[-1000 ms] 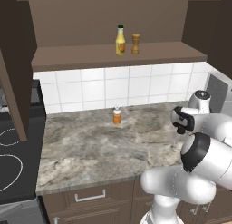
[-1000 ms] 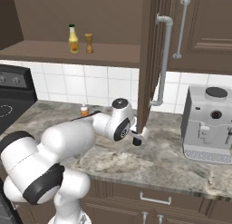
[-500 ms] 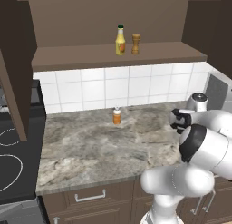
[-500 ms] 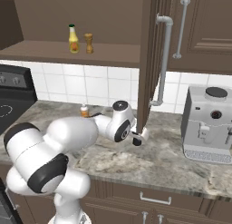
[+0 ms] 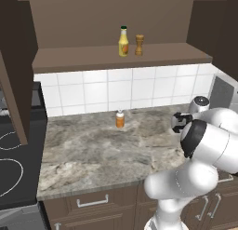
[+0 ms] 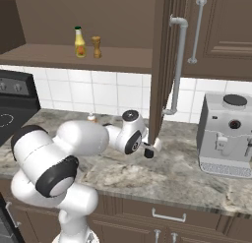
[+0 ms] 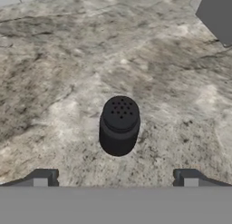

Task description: There are various items on the counter. Only move the condiments/shakers into the cabinet.

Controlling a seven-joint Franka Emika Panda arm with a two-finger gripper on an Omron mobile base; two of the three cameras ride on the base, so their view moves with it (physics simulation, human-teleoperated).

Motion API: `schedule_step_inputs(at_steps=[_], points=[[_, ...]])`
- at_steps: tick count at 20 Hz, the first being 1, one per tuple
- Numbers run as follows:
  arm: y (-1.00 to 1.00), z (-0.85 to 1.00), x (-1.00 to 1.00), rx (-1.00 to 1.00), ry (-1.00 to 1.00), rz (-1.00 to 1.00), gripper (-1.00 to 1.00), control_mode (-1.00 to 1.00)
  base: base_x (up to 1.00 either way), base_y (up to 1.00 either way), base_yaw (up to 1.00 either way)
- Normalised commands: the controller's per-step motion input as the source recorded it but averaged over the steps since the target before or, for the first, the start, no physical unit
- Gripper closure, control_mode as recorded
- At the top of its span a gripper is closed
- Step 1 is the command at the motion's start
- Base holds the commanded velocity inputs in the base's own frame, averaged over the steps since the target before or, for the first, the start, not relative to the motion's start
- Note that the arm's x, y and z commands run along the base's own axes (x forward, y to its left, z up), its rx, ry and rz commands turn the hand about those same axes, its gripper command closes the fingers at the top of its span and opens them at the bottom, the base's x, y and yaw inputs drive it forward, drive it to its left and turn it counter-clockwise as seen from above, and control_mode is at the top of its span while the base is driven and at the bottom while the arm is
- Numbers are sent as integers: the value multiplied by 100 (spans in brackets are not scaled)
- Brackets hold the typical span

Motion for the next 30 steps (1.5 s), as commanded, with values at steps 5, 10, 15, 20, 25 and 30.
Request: schedule_step_inputs(at_steps=[5,10,15,20,25,30], points=[[-10,-11,2,-1,0,1,-100,-100,0,0,0],[-22,-12,7,-1,-3,2,-100,-100,0,0,0],[-11,-2,0,0,-2,1,-100,-100,0,0,0],[0,0,3,0,0,0,-100,-100,0,0,0],[0,0,11,0,0,0,-100,-100,0,0,0],[0,0,9,0,0,0,-100,-100,0,0,0]])
